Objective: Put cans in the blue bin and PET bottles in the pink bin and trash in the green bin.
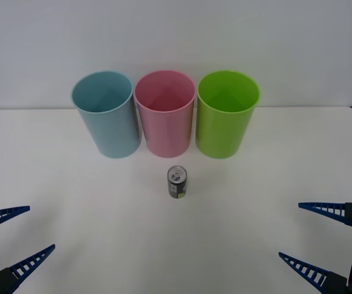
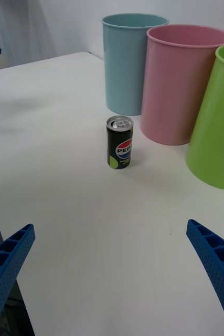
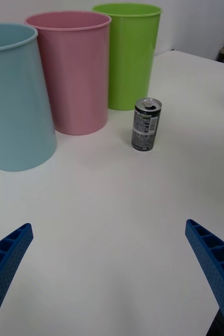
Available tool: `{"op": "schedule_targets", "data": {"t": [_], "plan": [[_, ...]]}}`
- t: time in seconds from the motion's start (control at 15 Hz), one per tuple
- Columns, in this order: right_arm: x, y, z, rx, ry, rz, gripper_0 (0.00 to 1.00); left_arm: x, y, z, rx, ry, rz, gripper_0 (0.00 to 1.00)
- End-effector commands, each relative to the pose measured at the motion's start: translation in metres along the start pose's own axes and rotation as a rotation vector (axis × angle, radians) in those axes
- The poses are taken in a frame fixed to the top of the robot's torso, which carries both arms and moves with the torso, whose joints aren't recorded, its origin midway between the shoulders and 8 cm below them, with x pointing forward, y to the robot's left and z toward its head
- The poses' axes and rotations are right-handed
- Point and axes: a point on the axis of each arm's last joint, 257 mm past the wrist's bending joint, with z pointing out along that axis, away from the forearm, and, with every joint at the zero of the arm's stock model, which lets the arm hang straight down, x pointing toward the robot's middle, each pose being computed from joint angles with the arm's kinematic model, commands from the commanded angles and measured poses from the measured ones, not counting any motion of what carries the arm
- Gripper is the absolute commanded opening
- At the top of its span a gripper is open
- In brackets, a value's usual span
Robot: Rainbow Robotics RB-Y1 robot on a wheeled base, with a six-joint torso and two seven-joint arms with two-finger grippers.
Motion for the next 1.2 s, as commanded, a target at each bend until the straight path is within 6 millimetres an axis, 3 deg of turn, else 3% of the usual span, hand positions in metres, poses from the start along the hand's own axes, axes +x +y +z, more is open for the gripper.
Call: {"op": "schedule_targets", "data": {"t": [0.07,0.4,0.47,0.67,1.0,1.2], "plan": [[0.000,0.000,0.000,0.000,0.000,0.000,1.00,0.000,0.000,0.000,0.000,0.000,0.000,1.00],[0.000,0.000,0.000,0.000,0.000,0.000,1.00,0.000,0.000,0.000,0.000,0.000,0.000,1.00],[-0.013,-0.003,0.006,0.010,-0.053,0.005,1.00,0.000,0.000,0.000,0.000,0.000,0.000,1.00],[-0.024,-0.010,0.008,0.013,-0.092,-0.002,1.00,0.000,0.000,0.000,0.000,0.000,0.000,1.00],[0.002,-0.030,0.022,0.023,-0.111,0.074,1.00,0.000,0.000,0.000,0.000,0.000,0.000,1.00],[0.011,-0.036,0.043,0.054,-0.112,0.081,1.00,0.000,0.000,0.000,0.000,0.000,0.000,1.00]]}}
